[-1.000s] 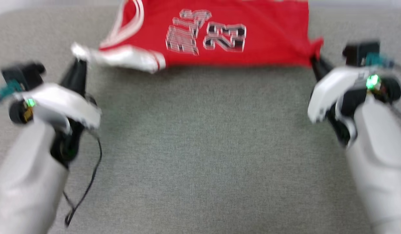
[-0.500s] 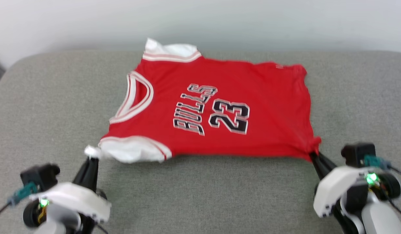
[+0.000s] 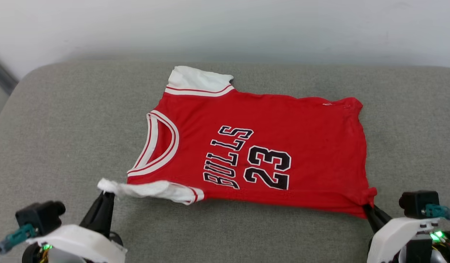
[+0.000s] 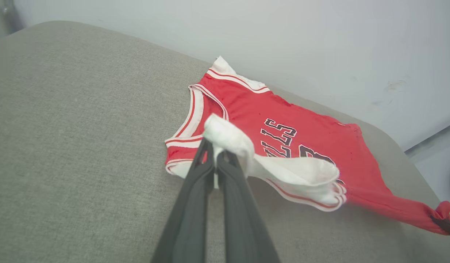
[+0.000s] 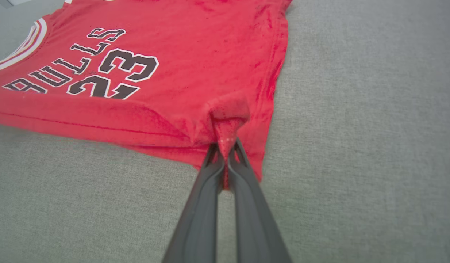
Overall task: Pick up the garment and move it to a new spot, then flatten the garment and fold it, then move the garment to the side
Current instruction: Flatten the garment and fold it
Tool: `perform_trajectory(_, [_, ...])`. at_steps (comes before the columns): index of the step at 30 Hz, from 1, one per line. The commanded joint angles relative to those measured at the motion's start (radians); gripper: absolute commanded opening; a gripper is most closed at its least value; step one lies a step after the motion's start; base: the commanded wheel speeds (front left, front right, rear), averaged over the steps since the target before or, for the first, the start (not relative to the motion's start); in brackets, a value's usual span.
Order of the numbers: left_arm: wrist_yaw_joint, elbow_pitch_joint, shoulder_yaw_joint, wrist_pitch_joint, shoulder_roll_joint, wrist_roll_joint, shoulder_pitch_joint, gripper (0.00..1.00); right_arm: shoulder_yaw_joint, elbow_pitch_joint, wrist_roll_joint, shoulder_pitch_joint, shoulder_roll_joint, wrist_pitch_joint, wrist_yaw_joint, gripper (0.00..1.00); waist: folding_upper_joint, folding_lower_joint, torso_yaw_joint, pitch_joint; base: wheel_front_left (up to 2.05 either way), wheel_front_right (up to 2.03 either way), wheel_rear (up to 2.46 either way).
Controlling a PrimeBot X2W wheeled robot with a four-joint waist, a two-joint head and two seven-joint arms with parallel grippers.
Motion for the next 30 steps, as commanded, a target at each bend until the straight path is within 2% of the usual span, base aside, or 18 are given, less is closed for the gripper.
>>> perform_trajectory(1, [-0.011, 0.014, -0.001, 0.004, -0.002, 0.001, -0.034, 0.00, -0.003, 0.005, -0.002, -0.026, 0.003, 0.014, -0.001, 0.00, 0.0000, 0.0003, 0.001, 0.013, 0.00, 0.00, 0.00])
perform_trajectory(8, [-0.112, 0.180, -0.043, 0.038, -0.031, 0.005, -0.219, 0.00, 0.016, 0.087, -0.007, -0.137, 0.007, 0.080, -0.001, 0.00, 0.0000, 0.0003, 0.000, 0.076, 0.00, 0.00, 0.00])
perform_trajectory(9, [-0.150, 0.273, -0.059, 0.043, -0.046, 0.016, -0.300, 0.00, 0.029, 0.131, -0.007, -0.190, -0.004, 0.091, -0.001, 0.00, 0.0000, 0.0003, -0.005, 0.104, 0.00, 0.00, 0.00])
perform_trajectory(10, [-0.164, 0.299, -0.064, 0.043, -0.055, 0.016, -0.326, 0.00, 0.031, 0.140, -0.009, -0.209, -0.009, 0.087, -0.001, 0.00, 0.0000, 0.0003, -0.005, 0.114, 0.00, 0.00, 0.00])
perform_trajectory(22, [-0.292, 0.598, -0.115, 0.043, -0.123, 0.039, -0.547, 0.00, 0.072, 0.305, -0.024, -0.375, -0.014, 0.043, -0.001, 0.00, 0.0000, 0.0003, -0.019, 0.210, 0.00, 0.00, 0.00])
perform_trajectory(23, [-0.301, 0.622, -0.120, 0.040, -0.131, 0.040, -0.559, 0.00, 0.074, 0.321, -0.025, -0.379, -0.012, 0.034, -0.001, 0.05, 0.0000, 0.0003, -0.019, 0.213, 0.00, 0.00, 0.00])
perform_trajectory(24, [-0.312, 0.646, -0.127, 0.045, -0.138, 0.039, -0.570, 0.00, 0.077, 0.337, -0.027, -0.384, -0.011, 0.023, -0.001, 0.15, 0.0000, 0.0003, -0.019, 0.217, 0.00, 0.00, 0.00])
perform_trajectory(25, [-0.324, 0.667, -0.132, 0.049, -0.146, 0.034, -0.580, 0.00, 0.082, 0.350, -0.030, -0.387, -0.010, 0.015, -0.001, 0.47, 0.0000, 0.0003, -0.020, 0.219, 0.00, 0.00, 0.00])
perform_trajectory(26, [-0.335, 0.688, -0.138, 0.056, -0.154, 0.032, -0.591, 0.15, 0.087, 0.364, -0.030, -0.389, -0.010, 0.006, -0.001, 0.82, 0.0000, 0.0003, -0.021, 0.221, 0.00, 0.00, 0.00])
perform_trajectory(27, [-0.345, 0.709, -0.142, 0.061, -0.162, 0.028, -0.599, 0.42, 0.091, 0.378, -0.029, -0.391, -0.009, -0.003, -0.001, 1.00, 0.0000, 0.0003, -0.022, 0.221, 0.00, 0.00, 0.00])
perform_trajectory(28, [-0.353, 0.730, -0.146, 0.066, -0.167, 0.024, -0.606, 0.90, 0.096, 0.388, -0.028, -0.391, -0.010, -0.011, -0.001, 1.00, 0.0000, 0.0003, -0.024, 0.219, 0.00, 0.00, 0.00])
perform_trajectory(29, [-0.359, 0.749, -0.148, 0.067, -0.168, 0.025, -0.614, 1.00, 0.103, 0.397, -0.026, -0.391, -0.012, -0.022, -0.001, 1.00, 0.0000, 0.0003, -0.026, 0.217, 0.00, 0.00, 0.00])
perform_trajectory(30, [-0.365, 0.765, -0.148, 0.064, -0.171, 0.024, -0.619, 1.00, 0.110, 0.402, -0.024, -0.391, -0.015, -0.037, -0.001, 1.00, 0.0000, 0.0003, -0.029, 0.214, 0.00, 0.00, 0.00])
